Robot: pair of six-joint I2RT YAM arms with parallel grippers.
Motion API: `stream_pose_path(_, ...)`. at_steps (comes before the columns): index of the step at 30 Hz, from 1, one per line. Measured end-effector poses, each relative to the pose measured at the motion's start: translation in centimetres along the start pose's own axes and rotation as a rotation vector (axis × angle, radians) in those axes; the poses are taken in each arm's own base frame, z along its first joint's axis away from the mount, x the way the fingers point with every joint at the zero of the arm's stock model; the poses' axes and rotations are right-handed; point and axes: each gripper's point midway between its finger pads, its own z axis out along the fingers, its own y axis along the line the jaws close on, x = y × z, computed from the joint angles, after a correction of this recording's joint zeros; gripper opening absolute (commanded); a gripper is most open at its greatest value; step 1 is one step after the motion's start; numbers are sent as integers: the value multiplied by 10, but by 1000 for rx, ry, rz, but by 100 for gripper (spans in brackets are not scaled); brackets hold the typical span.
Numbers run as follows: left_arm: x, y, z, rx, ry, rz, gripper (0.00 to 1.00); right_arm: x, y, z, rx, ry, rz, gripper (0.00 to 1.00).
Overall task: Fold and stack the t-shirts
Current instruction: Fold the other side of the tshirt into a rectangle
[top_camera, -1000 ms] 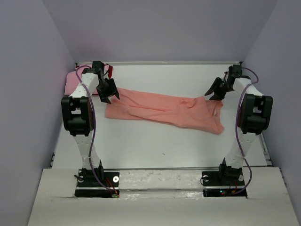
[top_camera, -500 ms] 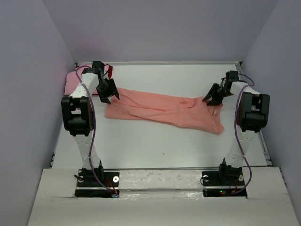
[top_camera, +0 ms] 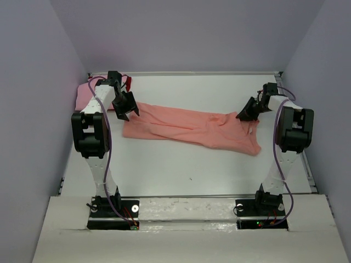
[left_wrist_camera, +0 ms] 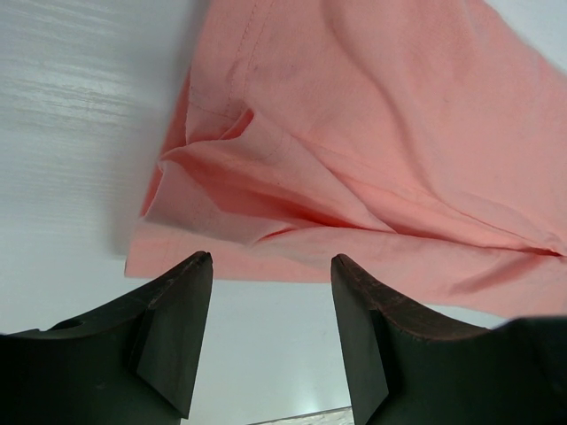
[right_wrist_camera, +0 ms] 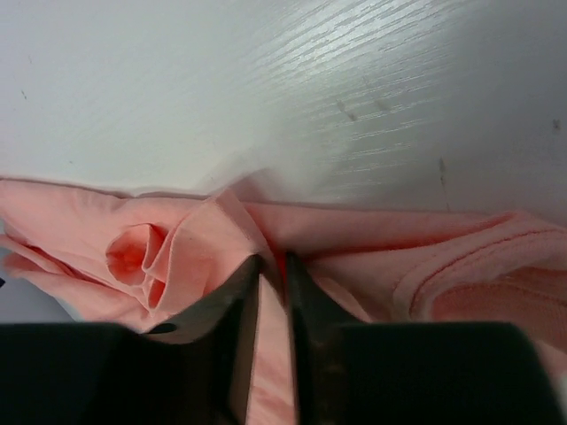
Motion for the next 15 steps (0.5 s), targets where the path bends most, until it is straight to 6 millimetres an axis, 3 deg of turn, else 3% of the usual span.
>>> stream_pose_path(3, 0, 0, 0, 1, -1, 0, 66, 0, 1, 0, -6, 3, 6, 0)
stream_pose_path(15, -1, 1, 0, 0, -3, -3, 66, -13, 11, -8, -21, -23, 4, 0)
